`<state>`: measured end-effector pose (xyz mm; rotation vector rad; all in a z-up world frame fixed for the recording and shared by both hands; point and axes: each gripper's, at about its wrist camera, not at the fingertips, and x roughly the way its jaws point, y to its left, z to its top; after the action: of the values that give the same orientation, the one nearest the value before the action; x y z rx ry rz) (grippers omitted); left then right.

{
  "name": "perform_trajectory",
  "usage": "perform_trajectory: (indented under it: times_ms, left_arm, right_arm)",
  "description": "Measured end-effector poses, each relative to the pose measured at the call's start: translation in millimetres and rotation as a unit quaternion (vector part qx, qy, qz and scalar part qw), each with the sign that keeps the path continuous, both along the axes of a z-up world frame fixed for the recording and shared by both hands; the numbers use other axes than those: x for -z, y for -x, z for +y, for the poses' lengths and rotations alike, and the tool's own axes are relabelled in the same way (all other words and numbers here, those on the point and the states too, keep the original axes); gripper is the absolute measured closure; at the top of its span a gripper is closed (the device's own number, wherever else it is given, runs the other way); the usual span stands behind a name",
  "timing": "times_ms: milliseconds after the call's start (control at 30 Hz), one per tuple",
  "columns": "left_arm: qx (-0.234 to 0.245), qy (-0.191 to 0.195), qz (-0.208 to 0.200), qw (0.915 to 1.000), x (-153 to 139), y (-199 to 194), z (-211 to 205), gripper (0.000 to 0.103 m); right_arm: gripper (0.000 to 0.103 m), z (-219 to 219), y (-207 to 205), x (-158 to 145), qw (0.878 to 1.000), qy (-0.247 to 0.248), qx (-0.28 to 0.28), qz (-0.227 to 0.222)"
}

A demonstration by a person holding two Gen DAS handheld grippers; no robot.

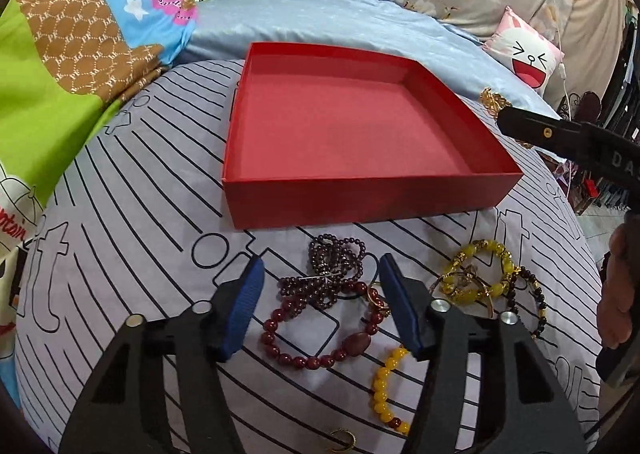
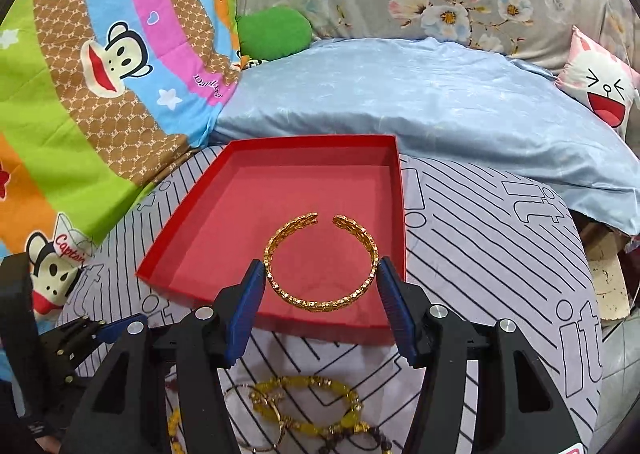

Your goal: Organize jewelry

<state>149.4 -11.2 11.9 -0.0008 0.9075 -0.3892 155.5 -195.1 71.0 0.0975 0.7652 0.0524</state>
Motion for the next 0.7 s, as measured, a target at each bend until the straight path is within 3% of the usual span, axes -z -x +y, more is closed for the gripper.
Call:
perform_trajectory:
  times_ms: [167,333,700]
  left_arm:
    - [0.013,0.006,0.007,0.9999,4.5,-2.6,-4.3,0.087]
    - [0.023,0.014,0.007,0.9996,2.6,-1.1,-5.2,0.102]
    - [0.015,0.029,-0.009,0.9994,-19.1,7.9,5.2,0.103]
  right_arm:
    - [0.047,0.8,0.3,4.5,1.000,-0.005,-0.001,0.004]
    - [0.047,0.7,1.3,6.2,1.000,-0.006,-0.001,0.004]
    - [0.047,0.6,6.1,0.8,1.000,-0.005,-0.001,-0.004]
